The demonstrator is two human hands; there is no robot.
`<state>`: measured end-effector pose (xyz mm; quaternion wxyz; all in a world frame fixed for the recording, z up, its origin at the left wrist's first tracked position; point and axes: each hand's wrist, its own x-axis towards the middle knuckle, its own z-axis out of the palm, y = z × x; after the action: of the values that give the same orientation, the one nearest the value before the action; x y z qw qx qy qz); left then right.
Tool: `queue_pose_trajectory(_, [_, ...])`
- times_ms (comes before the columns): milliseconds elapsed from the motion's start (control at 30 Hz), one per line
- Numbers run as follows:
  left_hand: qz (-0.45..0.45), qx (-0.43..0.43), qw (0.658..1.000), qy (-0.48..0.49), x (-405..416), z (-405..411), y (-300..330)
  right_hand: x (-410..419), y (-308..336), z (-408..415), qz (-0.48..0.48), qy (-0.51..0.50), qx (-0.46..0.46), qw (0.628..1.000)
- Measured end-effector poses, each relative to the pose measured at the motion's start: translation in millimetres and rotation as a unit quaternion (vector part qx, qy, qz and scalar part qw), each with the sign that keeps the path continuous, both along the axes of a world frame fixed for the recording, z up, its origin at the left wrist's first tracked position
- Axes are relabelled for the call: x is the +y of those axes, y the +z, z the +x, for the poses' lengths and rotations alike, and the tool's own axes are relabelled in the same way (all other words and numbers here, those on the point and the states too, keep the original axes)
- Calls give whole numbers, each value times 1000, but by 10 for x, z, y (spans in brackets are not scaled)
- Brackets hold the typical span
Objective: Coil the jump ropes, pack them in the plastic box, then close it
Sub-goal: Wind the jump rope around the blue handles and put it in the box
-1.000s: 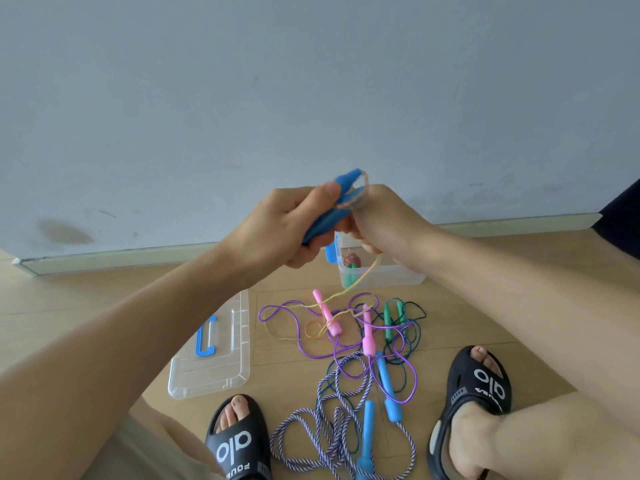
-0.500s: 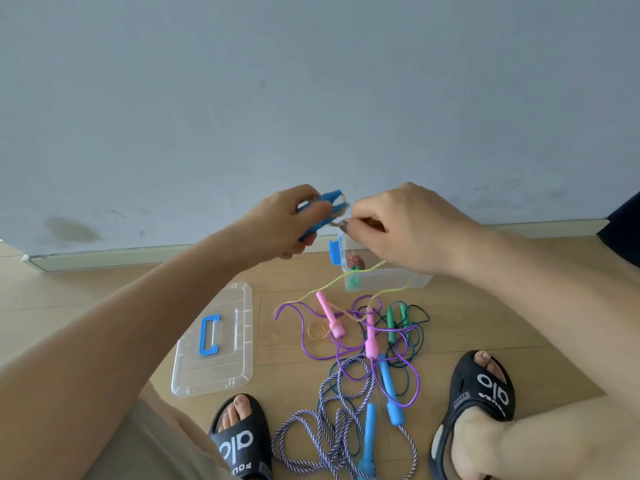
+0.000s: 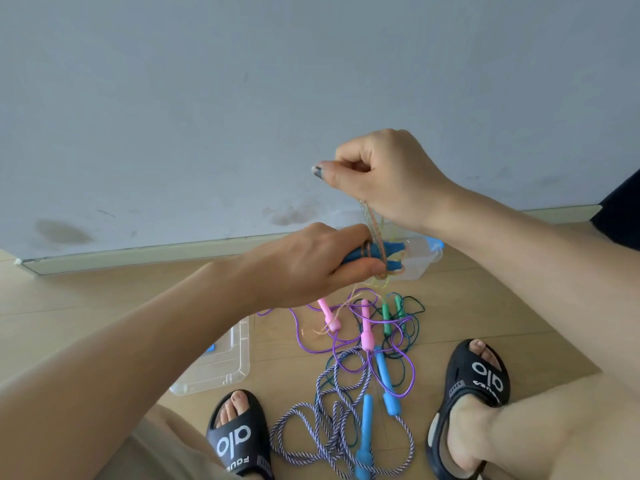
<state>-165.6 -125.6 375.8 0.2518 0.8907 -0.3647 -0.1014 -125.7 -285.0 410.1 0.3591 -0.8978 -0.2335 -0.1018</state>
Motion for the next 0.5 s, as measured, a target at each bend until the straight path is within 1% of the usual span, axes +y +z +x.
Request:
queue_pose_trajectory(100, [-1,15,1000,5,-52,3,-8,99,30,-17,5,-2,-46,999])
queue_pose_trajectory(167, [-14,22,1000,6,-73,-1,10,111,21,12,4,-21,-60,998])
queue_pose_trajectory(300, [-77,40,996,26,-57,-13,94,88,-50,126,41,-78,-43,995])
queue_pose_trajectory(400, [-78,45,995,35,-68,-32,88,211,-71,115,53,-64,-43,996])
queue_pose_trajectory(500, [-78,48,995,36,-87,-35,59,299,-59,98,43,-48,-41,997])
